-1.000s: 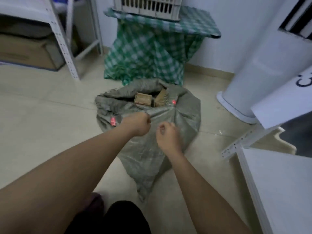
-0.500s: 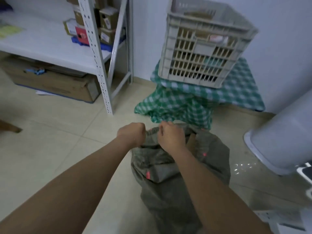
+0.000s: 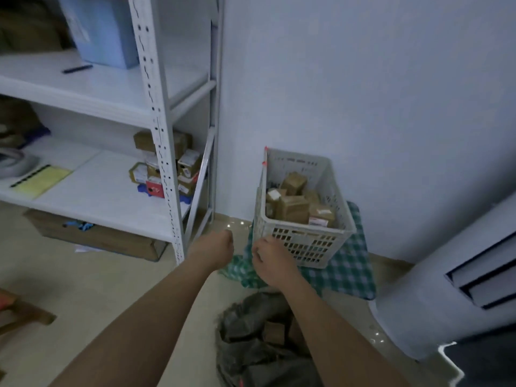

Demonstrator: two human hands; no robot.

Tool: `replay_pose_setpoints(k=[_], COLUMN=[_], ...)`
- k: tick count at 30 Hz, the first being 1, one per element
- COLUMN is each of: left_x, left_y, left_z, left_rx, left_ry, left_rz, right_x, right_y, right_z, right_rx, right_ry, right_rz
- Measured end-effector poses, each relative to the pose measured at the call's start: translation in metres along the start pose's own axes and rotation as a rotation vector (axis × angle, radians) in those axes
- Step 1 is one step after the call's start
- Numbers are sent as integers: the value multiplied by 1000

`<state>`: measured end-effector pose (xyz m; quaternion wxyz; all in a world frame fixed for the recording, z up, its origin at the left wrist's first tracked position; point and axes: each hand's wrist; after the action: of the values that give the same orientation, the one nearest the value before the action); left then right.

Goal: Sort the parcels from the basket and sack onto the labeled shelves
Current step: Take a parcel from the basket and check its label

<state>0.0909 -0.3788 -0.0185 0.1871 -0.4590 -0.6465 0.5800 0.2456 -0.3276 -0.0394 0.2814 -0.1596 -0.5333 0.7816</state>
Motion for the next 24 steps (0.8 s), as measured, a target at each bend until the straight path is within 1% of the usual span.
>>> replay_pose_setpoints(k=[3, 6, 11, 16, 21, 24], left_x=[10, 25, 52, 99, 172, 221], left_y=[-41, -65, -90, -106, -112, -114], left_z=[-24, -52, -82, -92, -92, -94], left_rx=[-46, -105, -225, -307, -350, -363], left_ry=[62, 120, 148, 190, 219, 262], left_rz=[-3, 35, 62, 61, 99, 172], right_x=[15, 26, 42, 71, 117, 153], right_y=[-46, -78, -109, -110, -90, -76], right_z=[3, -6, -33, -55, -78, -92], right_rx=[55, 147, 209, 272, 425, 485], right_ry=[64, 133, 204, 305, 437, 542], right_rz=[-45, -75, -116, -152, -188, -262])
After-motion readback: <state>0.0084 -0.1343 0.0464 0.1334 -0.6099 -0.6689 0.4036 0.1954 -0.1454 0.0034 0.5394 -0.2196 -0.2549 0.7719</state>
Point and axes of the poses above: each hand's wrist, its own x-axis towards the middle knuckle, its own y-axis out of the palm, z = x × y, and after that the axes turned 15 degrees about -y, right-handed
